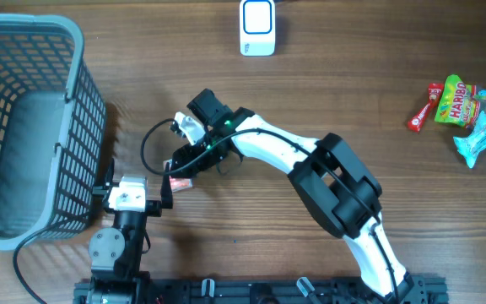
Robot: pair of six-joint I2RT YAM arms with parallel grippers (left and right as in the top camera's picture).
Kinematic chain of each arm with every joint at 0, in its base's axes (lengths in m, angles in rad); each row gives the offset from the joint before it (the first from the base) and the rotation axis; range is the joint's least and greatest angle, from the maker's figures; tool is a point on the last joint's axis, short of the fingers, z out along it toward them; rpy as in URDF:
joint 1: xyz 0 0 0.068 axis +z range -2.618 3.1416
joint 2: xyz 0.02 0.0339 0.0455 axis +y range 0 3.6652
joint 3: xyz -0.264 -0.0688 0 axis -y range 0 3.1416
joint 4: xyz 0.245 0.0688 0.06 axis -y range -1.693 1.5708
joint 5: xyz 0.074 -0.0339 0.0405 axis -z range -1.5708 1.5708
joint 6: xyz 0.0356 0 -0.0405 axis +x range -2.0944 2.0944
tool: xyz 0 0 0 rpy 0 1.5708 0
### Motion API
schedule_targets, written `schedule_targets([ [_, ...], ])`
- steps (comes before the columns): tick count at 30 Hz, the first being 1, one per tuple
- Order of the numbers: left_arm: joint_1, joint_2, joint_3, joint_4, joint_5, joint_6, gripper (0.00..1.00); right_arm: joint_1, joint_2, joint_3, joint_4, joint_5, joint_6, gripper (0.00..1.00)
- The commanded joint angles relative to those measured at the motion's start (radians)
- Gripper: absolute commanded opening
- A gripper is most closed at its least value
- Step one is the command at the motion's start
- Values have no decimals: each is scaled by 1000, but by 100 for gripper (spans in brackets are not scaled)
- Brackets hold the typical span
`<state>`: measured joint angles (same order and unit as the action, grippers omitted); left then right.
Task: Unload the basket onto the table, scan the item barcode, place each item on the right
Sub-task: 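Reach the right gripper to the red-white box and grasp it, then lift the red-white box and hold it at the scanner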
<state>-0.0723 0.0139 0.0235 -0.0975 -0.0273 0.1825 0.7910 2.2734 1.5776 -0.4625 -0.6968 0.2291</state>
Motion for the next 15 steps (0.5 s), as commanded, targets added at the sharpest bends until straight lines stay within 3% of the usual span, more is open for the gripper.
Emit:
schedule_targets([
  [1, -6, -7, -5, 1, 8, 13, 100, 7, 76, -14, -10, 2, 48, 41],
  [4, -6, -7, -5, 1, 8, 13, 100, -12, 73, -13, -11, 45, 72, 5],
  [11, -6, -7, -5, 1, 8, 13, 100, -211, -66, -13, -167, 2, 60, 5],
  [15, -6, -7, -5, 1, 8, 13, 100, -389, -137, -13, -372, -377, -191, 5],
])
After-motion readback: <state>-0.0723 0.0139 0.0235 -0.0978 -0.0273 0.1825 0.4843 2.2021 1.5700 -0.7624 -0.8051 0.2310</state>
